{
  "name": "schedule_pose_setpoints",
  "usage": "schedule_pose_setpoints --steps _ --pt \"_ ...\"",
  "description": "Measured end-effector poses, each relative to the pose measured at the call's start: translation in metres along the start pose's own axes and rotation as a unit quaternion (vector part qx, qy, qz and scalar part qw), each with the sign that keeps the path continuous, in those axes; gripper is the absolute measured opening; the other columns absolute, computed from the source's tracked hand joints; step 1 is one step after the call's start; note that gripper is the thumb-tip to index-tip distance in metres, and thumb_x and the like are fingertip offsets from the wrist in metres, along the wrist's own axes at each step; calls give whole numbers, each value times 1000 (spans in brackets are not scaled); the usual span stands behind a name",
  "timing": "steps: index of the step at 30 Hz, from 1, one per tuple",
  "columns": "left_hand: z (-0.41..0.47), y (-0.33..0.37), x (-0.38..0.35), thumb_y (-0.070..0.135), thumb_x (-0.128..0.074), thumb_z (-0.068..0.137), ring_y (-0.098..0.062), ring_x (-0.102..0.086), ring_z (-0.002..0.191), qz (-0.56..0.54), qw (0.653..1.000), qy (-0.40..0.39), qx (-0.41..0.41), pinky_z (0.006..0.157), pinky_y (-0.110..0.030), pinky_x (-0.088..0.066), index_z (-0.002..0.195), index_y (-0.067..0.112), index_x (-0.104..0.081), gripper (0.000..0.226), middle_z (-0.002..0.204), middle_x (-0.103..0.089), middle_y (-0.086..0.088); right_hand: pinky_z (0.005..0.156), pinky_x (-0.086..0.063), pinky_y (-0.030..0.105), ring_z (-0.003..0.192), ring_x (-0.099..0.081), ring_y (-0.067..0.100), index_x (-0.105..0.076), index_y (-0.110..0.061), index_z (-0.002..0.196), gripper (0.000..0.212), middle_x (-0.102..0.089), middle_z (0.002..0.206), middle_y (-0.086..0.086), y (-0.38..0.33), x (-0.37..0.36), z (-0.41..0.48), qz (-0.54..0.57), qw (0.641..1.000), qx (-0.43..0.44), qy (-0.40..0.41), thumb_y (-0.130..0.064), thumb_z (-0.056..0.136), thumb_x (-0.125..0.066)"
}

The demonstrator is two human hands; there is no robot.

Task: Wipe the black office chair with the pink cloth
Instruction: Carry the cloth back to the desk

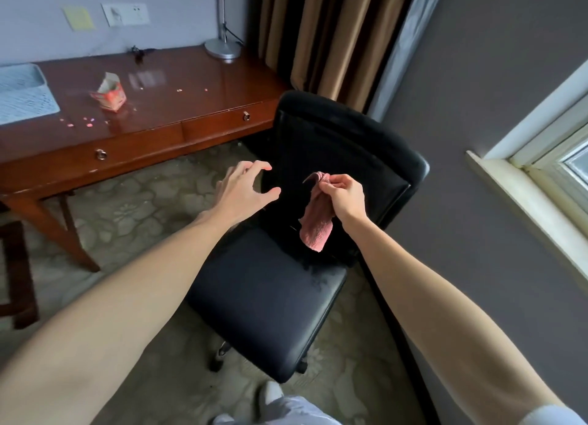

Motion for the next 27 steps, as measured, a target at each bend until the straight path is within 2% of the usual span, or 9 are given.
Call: schedule_pose_setpoints --steps 3,8,13,16,20,23,27 --pt "9 -25 11 57 -61 85 -24 -40 130 -1 1000 5 14 106 -54 -36 127 40 -49 46 136 -48 3 89 -56 39 92 -68 13 -70 -17 99 21 -71 90 -7 -18 -27 11 -20 999 29 -12 -29 82 -73" --pt "32 -61 37 55 -62 86 -24 -42 128 27 999 29 35 106 -50 -36 128 37 -51 47 135 -48 2 89 -55 40 91 -67 13 -67 -23 92 12 -69 89 -9 -41 -81 41 -38 997 64 -35 -30 84 -71" --pt "58 -97 72 60 -59 83 -24 -42 128 34 996 57 65 105 -49 -36 130 37 -51 53 136 -48 1 88 -53 41 89 -66 15 -65 -24 90 11 -68 86 -8 -72 -142 64 -61 991 93 -73 -31 84 -71" --pt "66 -122 96 56 -63 86 -23 -42 128 43 993 78 82 104 -45 -37 131 36 -51 50 136 -49 1 86 -53 38 91 -66 16 -65 -22 91 12 -66 86 -10 -94 -180 70 -79 987 105 -96 -30 84 -71" --pt "72 -161 129 54 -64 87 -23 -44 125 52 988 102 102 102 -42 -38 131 36 -51 50 134 -49 1 73 -47 28 92 -65 15 -65 -21 94 15 -67 91 -9 -119 -232 73 -91 983 107 -121 -30 84 -72" --pt "73 -196 153 56 -64 85 -23 -45 123 60 986 111 110 101 -43 -40 130 37 -51 50 132 -50 2 77 -51 31 91 -65 15 -65 -20 95 17 -67 91 -8 -133 -273 70 -99 980 109 -131 -30 83 -73" --pt "75 -252 191 60 -62 82 -25 -47 122 60 986 111 112 102 -47 -42 129 39 -51 52 131 -51 2 74 -48 27 87 -62 13 -63 -22 95 16 -64 90 -9 -151 -335 57 -97 981 97 -138 -28 84 -73"
Point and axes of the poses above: each hand's wrist, its own z-axis towards the middle knuckle, its own x-axis out of the back of the hand, y = z × x, the point moved 4 cm from there along z, towards the middle knuckle
